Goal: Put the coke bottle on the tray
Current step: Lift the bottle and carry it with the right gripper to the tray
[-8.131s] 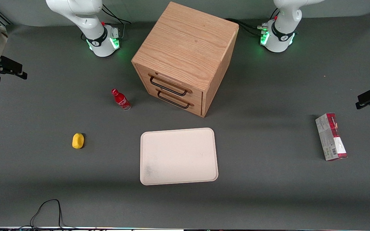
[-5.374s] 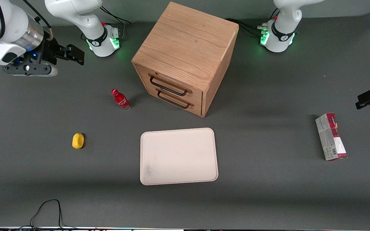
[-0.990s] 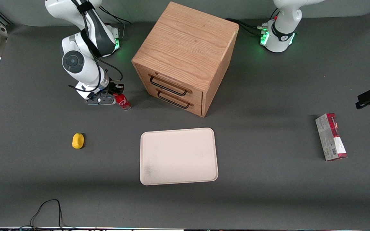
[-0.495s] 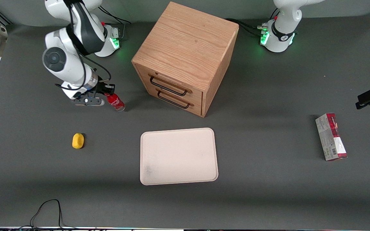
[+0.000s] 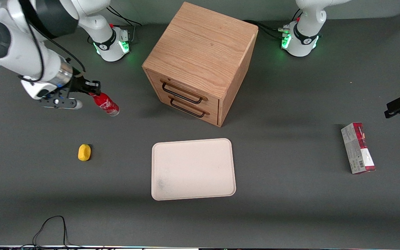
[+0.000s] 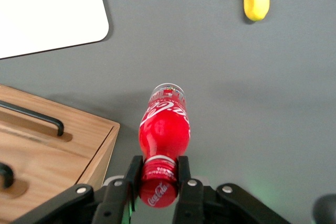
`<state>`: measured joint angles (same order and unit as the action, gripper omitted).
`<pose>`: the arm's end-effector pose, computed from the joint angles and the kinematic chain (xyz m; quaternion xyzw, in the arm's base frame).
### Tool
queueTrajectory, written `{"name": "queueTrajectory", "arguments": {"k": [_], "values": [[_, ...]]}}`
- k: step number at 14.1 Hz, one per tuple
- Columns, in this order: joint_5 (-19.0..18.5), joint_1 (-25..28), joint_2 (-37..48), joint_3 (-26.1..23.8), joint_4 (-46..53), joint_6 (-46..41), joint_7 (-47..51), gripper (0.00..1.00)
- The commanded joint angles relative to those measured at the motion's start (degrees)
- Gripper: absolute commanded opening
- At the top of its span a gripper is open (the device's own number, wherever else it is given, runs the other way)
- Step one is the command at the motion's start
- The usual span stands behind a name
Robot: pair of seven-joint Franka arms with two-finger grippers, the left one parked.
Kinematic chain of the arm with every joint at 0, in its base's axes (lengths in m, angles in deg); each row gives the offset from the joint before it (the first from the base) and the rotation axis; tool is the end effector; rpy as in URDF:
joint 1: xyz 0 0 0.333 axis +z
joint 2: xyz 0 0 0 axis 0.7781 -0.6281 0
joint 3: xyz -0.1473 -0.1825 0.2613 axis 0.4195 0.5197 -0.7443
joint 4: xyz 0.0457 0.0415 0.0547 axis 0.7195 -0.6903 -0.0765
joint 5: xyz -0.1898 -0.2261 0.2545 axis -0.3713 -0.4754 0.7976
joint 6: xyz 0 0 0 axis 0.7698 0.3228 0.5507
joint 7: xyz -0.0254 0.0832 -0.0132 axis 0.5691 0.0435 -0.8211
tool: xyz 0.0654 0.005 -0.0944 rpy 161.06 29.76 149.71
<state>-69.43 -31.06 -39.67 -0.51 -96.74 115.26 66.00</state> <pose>0.5041 0.1323 0.5764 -0.9924 0.0615 0.1070 0.0031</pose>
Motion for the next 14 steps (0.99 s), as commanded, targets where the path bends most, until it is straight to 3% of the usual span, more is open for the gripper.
{"name": "queueTrajectory", "arguments": {"k": [1, 5, 8, 10, 14], "values": [[1.1, -0.1, -10.9, 0.3, 18.2, -9.4, 0.4, 0.0], [2.1, 0.0, -22.1, -0.2, 35.1, -16.9, 0.9, 0.0], [2.7, 0.9, -27.3, -0.9, 39.9, -16.2, 5.3, 0.0], [2.6, 1.5, -31.5, -3.9, 43.8, -15.6, 9.7, 0.0], [2.5, 2.5, -35.7, -7.0, 44.2, -9.5, 16.2, 0.0]]}}
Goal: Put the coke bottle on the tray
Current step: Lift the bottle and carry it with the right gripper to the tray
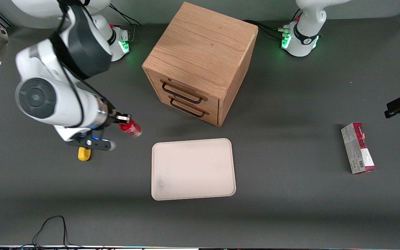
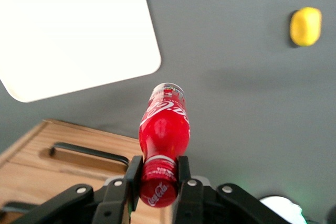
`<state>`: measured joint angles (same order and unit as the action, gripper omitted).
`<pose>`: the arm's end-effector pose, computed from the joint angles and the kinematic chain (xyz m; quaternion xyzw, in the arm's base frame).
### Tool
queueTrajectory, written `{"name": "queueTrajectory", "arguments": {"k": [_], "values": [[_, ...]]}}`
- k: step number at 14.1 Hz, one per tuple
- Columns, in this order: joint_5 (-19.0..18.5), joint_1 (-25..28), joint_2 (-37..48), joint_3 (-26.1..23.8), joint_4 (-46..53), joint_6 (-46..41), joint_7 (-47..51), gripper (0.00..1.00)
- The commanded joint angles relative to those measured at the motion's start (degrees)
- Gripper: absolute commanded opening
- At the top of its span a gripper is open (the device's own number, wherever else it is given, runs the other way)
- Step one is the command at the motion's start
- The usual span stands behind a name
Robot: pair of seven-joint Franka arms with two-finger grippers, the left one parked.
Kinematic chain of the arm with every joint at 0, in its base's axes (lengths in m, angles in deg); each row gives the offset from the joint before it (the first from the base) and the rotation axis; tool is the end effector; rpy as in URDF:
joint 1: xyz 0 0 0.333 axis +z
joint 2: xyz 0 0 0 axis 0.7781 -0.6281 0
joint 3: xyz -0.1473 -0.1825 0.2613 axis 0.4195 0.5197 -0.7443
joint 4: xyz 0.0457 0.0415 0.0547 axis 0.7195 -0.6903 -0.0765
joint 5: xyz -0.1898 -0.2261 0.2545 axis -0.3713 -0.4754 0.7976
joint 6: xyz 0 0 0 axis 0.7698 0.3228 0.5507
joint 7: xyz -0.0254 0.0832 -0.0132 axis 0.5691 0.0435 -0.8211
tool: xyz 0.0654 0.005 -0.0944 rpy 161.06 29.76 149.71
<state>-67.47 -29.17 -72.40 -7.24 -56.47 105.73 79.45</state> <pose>0.6341 0.2752 0.5324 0.9868 -0.0973 -0.1291 0.0097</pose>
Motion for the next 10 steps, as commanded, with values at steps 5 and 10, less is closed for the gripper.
{"name": "queueTrajectory", "arguments": {"k": [5, 10], "values": [[0.2, 1.3, -7.6, -0.3, 3.0, 4.3, 2.8, 0.0], [0.4, 1.4, -8.6, -0.3, -3.5, 15.6, 2.9, 0.0]]}}
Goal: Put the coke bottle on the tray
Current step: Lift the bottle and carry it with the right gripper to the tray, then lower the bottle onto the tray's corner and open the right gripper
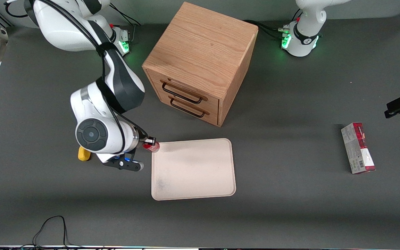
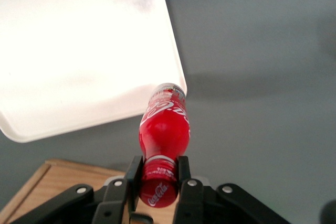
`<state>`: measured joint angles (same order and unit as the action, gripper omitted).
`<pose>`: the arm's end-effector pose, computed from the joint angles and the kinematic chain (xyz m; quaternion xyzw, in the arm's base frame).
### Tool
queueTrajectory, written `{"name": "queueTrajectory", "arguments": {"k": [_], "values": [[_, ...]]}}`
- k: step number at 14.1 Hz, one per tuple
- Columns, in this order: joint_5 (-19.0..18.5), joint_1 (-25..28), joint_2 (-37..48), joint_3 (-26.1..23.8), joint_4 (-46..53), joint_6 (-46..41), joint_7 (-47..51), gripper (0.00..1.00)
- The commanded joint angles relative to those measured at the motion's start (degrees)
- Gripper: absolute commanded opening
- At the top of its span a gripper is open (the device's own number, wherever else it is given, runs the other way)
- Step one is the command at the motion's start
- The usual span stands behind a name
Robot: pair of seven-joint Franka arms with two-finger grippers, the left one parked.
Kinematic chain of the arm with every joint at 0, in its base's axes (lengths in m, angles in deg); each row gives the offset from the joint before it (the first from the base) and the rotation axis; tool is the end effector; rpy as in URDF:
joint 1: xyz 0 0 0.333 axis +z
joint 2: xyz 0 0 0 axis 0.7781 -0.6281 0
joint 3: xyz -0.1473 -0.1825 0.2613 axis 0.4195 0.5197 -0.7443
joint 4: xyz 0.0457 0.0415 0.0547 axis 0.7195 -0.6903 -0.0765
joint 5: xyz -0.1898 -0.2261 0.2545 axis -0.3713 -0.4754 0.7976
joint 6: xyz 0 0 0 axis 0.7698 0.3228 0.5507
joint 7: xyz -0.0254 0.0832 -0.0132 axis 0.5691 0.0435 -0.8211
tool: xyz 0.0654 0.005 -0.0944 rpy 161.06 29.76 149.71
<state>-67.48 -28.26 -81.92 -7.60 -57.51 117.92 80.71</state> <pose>0.6749 0.3063 0.4179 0.9871 -0.1083 -0.1178 0.0032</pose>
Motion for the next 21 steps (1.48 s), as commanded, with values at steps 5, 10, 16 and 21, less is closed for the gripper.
{"name": "queueTrajectory", "arguments": {"k": [5, 10, 16, 21], "values": [[0.4, 1.5, 0.1, 0.0, -7.1, 9.1, 1.6, 0.0], [0.4, 1.7, 0.1, 0.1, -8.0, 9.5, 1.6, 0.0], [0.4, 1.5, 0.1, 0.1, -7.6, 9.4, 1.4, 0.0], [0.2, 1.2, -0.1, 0.1, -6.7, 9.5, 1.1, 0.0]]}}
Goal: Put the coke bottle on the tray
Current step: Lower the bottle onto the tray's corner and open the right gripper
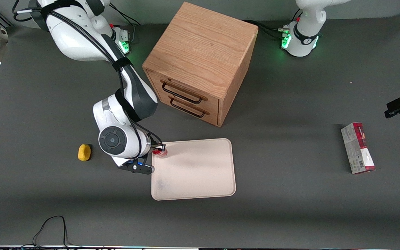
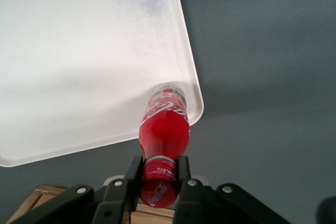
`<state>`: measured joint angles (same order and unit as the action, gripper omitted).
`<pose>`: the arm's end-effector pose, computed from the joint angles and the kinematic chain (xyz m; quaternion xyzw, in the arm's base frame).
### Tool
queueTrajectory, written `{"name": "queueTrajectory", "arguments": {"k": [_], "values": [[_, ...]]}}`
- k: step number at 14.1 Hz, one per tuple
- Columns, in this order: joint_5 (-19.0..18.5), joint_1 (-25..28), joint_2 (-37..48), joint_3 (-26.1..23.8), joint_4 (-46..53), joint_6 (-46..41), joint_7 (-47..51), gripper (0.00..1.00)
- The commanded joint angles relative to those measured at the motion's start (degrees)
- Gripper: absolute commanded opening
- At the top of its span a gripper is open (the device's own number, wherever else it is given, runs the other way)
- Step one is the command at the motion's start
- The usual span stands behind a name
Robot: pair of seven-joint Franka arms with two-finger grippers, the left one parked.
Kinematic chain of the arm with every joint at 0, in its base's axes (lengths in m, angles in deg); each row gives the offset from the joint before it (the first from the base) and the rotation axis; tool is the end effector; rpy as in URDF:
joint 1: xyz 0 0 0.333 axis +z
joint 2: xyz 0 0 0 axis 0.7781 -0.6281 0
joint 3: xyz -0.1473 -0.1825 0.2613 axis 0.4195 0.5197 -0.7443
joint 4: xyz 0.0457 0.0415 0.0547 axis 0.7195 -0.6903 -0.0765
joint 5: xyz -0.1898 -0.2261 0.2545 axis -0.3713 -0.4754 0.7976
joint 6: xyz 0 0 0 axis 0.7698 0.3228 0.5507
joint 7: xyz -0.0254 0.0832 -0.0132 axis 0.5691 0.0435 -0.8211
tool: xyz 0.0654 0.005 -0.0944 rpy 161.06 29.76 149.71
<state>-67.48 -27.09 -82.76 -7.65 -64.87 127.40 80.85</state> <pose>0.6705 0.3203 0.3594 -0.9884 0.1068 0.1077 0.0001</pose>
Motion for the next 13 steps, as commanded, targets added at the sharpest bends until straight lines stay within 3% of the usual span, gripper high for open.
{"name": "queueTrajectory", "arguments": {"k": [1, 9, 13], "values": [[0.2, -0.1, 0.1, 0.4, 2.1, 0.0, 0.8, 0.0], [0.2, -2.6, -10.5, 0.6, 18.8, 0.4, 1.0, 0.0], [0.2, -3.4, -13.2, 0.5, 21.0, 4.7, 0.7, 0.0]]}}
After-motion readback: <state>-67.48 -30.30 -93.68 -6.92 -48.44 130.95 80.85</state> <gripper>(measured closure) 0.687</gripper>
